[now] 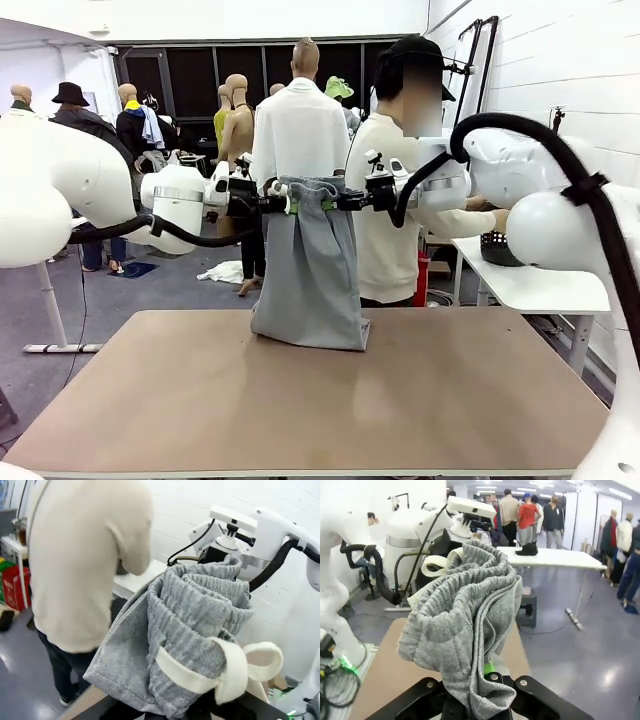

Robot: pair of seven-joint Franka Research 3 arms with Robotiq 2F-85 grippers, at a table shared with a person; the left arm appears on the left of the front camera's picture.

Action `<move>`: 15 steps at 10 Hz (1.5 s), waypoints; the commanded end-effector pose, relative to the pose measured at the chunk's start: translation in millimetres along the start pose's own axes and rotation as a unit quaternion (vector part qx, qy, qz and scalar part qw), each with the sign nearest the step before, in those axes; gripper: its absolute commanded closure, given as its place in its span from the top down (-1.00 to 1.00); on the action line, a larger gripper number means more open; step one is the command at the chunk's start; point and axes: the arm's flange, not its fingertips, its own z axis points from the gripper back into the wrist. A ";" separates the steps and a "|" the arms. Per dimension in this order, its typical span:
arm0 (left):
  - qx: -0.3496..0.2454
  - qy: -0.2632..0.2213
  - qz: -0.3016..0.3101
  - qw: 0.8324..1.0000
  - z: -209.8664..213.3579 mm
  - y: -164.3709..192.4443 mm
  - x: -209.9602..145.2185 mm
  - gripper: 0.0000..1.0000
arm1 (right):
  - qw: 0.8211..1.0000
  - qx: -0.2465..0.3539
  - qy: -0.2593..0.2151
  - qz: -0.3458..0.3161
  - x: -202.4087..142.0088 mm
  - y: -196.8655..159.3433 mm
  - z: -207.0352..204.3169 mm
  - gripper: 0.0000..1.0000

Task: Fold the training pants.
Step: Fold the Training pants in half.

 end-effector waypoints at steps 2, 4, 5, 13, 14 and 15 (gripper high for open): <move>-0.035 -0.002 0.092 0.995 13.6 -28.5 -43.4 -1.00 | 0.995 -0.035 -0.015 -0.095 -33.7 63.3 4.1 -1.00; -0.044 -0.004 0.132 0.990 11.3 -35.3 -72.2 -1.00 | 0.989 -0.040 -0.003 -0.140 -54.9 83.8 5.1 -1.00; -0.046 0.000 0.152 0.987 10.3 -33.2 -84.2 -1.00 | 0.986 -0.038 0.004 -0.159 -62.6 85.1 3.0 -1.00; -0.036 0.011 0.184 0.982 7.0 -28.4 -101.4 -1.00 | 0.984 -0.028 -0.005 -0.175 -83.9 81.2 2.0 -1.00; -0.026 0.019 0.227 0.973 12.0 -30.9 -113.5 -1.00 | 0.978 -0.028 -0.011 -0.207 -99.3 84.7 -1.7 -1.00; -0.024 0.024 0.264 0.964 16.7 -34.9 -124.8 -1.00 | 0.972 -0.029 -0.012 -0.234 -111.6 91.4 -3.7 -1.00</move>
